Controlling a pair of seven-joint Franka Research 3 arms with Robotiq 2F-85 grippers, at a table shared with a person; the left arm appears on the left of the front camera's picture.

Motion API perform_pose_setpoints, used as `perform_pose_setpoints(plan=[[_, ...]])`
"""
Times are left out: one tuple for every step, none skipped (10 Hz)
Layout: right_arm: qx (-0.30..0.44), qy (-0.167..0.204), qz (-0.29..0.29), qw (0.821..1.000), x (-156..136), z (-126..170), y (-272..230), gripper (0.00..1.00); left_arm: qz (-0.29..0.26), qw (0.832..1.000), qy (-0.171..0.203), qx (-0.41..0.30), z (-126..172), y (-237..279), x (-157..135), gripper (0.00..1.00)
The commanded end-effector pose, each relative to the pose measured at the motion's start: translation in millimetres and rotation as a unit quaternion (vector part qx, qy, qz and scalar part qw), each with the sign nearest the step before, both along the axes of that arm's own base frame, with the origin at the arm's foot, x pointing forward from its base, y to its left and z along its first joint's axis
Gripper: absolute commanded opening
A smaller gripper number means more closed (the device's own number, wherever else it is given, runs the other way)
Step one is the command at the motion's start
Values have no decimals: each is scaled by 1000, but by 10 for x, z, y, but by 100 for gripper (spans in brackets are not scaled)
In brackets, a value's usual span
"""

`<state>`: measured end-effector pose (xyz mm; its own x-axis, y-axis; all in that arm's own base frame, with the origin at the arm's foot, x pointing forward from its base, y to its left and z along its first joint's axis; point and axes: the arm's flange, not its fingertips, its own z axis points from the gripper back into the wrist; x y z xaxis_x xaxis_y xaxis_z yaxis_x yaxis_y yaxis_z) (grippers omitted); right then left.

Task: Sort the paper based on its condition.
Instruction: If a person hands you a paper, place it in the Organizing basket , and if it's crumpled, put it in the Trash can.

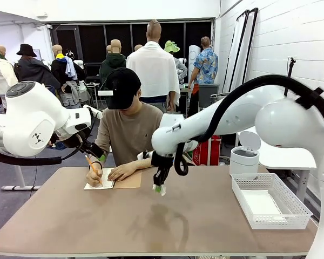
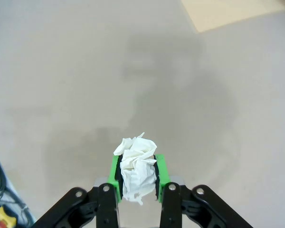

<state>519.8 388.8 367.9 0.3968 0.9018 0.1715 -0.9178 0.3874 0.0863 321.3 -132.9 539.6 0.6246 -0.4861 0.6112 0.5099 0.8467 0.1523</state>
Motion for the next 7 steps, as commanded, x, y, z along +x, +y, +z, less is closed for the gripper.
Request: perform_pose_setpoints(plan=[[9,-13,-81,997,-119,484,-536,33,1,1000,1,-2,-2,13,-1,100],[10,-32,-120,992,-73,662,-789,33,1,1000,1,-2,-2,13,-1,100],[7,-43,-158,986,-39,800,-1029,33,1,1000,1,-2,-2,13,-1,100],[10,-47,-196,979,-10,916,-1278,33,1,1000,1,-2,-2,13,-1,100],[7,-50,-230,972,35,984,-1493,33,1,1000,1,-2,-2,13,-1,100],[8,-54,-261,964,71,1042,-1686,33,1,1000,1,-2,-2,13,-1,100],[12,-55,-278,959,64,1079,-1792,33,1,1000,1,-2,-2,13,-1,100]])
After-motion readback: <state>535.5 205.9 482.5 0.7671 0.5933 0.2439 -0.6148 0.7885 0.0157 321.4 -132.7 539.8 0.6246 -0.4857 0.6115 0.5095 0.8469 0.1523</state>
